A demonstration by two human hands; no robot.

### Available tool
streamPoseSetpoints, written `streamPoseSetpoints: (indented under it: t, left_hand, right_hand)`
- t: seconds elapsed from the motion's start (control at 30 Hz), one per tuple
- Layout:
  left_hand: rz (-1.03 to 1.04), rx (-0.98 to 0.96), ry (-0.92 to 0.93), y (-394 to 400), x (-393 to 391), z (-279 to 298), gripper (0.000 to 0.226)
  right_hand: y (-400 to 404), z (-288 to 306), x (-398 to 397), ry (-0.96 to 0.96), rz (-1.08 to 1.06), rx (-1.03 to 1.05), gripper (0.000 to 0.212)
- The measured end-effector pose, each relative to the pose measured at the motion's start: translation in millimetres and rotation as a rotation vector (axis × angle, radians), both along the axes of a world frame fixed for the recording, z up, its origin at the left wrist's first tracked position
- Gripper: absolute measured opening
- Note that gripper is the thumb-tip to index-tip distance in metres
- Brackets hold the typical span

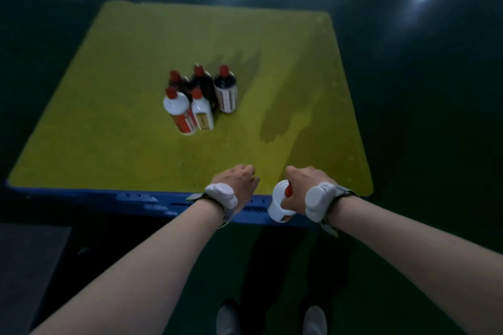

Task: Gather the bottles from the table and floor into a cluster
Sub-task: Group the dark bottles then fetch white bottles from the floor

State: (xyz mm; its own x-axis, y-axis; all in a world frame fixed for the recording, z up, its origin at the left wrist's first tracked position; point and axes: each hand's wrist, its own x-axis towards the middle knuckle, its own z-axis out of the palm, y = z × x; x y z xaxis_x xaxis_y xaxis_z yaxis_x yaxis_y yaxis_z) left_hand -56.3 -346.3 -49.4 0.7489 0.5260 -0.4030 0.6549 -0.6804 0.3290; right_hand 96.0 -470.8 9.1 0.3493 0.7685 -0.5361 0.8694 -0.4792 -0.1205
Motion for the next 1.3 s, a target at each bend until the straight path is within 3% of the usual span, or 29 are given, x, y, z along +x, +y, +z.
streamPoseSetpoints:
  t: [0.23, 0.6, 0.97, 1.2, 1.3]
  left_hand:
    - [0.099, 0.048, 0.049, 78, -23, 48, 0.027]
    - [0.270, -0.049, 0.189, 178, 1, 6, 0.037]
    - [0.323, -0.069, 0.154, 209, 28, -13, 0.041]
    - [0.377, -0.104, 0.124, 218, 25, -10, 0.055]
    - [0.358, -0.064, 0.136, 214, 19, 3, 0.051]
  right_hand:
    - [113, 43, -1, -0.018, 0.022, 0.114, 0.031]
    - [276, 8, 34, 0.044, 0.128, 0.091, 0.030]
    - [325, -17, 50, 0.083, 0.261, 0.058, 0.025]
    - [344, -36, 44, 0.071, 0.266, 0.065, 0.013]
    - [347, -39, 43, 0.060, 0.249, 0.078, 0.011]
